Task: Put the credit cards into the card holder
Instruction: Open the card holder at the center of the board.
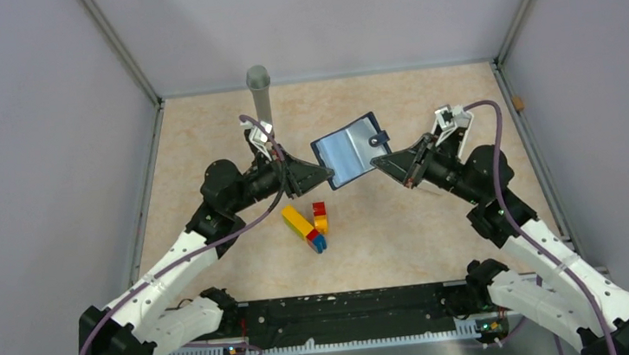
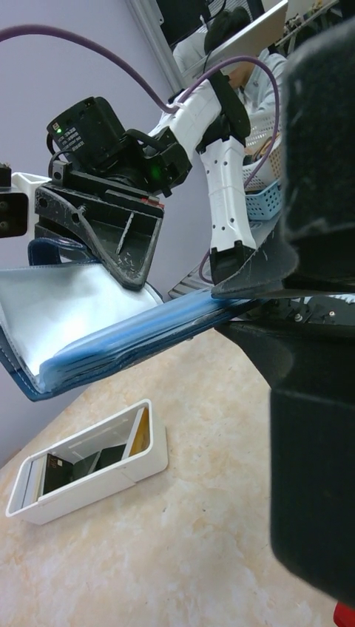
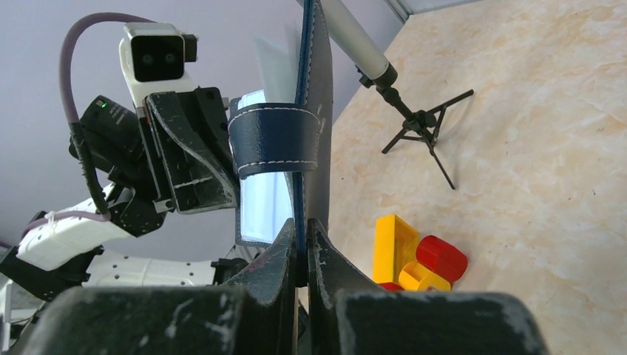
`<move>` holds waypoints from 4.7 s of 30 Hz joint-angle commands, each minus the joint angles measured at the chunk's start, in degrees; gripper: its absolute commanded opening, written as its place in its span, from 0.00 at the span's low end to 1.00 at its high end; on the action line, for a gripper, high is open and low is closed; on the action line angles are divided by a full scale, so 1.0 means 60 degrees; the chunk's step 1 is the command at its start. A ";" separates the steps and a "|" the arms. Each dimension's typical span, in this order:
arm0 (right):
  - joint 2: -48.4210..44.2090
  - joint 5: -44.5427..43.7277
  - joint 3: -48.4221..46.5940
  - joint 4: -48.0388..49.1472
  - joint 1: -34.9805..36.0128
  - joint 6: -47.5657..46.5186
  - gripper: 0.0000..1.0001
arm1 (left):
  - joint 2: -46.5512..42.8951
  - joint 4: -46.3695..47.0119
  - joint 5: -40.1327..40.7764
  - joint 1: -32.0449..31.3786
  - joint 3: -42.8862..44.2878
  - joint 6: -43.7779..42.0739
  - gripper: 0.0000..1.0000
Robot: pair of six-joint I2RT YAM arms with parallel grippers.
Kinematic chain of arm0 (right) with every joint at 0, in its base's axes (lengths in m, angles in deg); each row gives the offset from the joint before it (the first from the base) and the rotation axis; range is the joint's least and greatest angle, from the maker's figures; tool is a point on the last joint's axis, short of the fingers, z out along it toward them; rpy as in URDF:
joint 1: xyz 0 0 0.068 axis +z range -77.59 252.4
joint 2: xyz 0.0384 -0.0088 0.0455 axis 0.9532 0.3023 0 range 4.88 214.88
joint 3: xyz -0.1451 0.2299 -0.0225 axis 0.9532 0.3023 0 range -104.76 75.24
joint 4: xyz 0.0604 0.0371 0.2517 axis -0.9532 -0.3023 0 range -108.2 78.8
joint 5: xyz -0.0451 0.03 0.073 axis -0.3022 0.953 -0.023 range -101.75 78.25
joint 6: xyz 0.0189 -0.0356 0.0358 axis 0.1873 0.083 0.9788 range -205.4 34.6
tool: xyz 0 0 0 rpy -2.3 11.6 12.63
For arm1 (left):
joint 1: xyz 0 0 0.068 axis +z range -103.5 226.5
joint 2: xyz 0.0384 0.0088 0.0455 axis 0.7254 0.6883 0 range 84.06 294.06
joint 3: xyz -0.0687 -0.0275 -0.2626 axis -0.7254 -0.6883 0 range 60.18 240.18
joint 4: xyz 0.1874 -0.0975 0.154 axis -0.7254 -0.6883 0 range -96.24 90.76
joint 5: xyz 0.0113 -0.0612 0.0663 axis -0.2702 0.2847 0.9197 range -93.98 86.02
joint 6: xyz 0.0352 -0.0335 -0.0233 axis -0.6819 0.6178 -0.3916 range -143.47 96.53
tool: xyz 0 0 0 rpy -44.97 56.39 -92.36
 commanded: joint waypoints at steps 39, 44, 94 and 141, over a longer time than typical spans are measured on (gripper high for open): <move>0.0890 -0.2813 -0.0124 -0.3211 -0.0048 -0.0686 0.00 | 0.1660 -0.0697 0.1105 0.0051 0.0627 0.0120 0.00; 0.0886 -0.3854 0.0384 -0.3690 -0.0049 -0.0752 0.43 | 0.2547 -0.2755 0.1373 -0.0020 0.1149 -0.0460 0.00; 0.5475 -0.3468 0.2022 -0.1399 0.0535 -0.0998 0.27 | 0.6971 -0.1068 0.0341 -0.1003 0.0829 -0.0150 0.26; 0.5458 -0.1580 0.1660 -0.0430 0.0536 -0.1353 0.32 | 0.6421 -0.2720 0.1052 -0.0871 0.1216 -0.0728 0.57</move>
